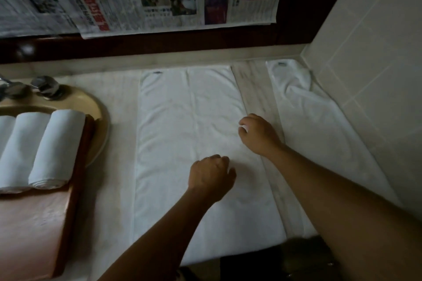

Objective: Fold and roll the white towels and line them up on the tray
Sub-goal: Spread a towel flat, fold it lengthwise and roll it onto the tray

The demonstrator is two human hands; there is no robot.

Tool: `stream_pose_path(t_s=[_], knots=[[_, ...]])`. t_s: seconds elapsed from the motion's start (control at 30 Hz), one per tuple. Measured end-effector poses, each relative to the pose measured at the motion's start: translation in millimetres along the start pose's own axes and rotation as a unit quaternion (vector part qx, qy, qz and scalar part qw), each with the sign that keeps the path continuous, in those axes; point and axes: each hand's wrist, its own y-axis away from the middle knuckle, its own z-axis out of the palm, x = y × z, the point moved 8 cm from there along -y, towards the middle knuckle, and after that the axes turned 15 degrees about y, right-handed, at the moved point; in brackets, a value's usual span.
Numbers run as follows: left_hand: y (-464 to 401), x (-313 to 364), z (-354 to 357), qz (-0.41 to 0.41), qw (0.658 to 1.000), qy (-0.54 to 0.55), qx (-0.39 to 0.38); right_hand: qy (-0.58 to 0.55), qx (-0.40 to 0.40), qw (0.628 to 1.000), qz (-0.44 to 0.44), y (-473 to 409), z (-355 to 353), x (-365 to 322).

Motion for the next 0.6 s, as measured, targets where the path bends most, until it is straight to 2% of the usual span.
stream_pose_path(t_s=[0.2, 0.47, 0.6], knots=[[-66.4, 35.4, 15.7, -0.019, 0.998, 0.062, -0.01, 0.007, -0.005, 1.0, 0.006, -103.5, -11.8, 25.0], [-120.5, 46.3, 15.6, -0.112, 0.99, 0.077, 0.031, -0.02, 0.001, 0.999, -0.038, -212.3, -9.4, 25.4], [-130.9, 44.5, 12.5, -0.163, 0.981, 0.098, 0.046, -0.02, 0.014, 0.999, -0.024, -248.3, -6.2, 22.8]])
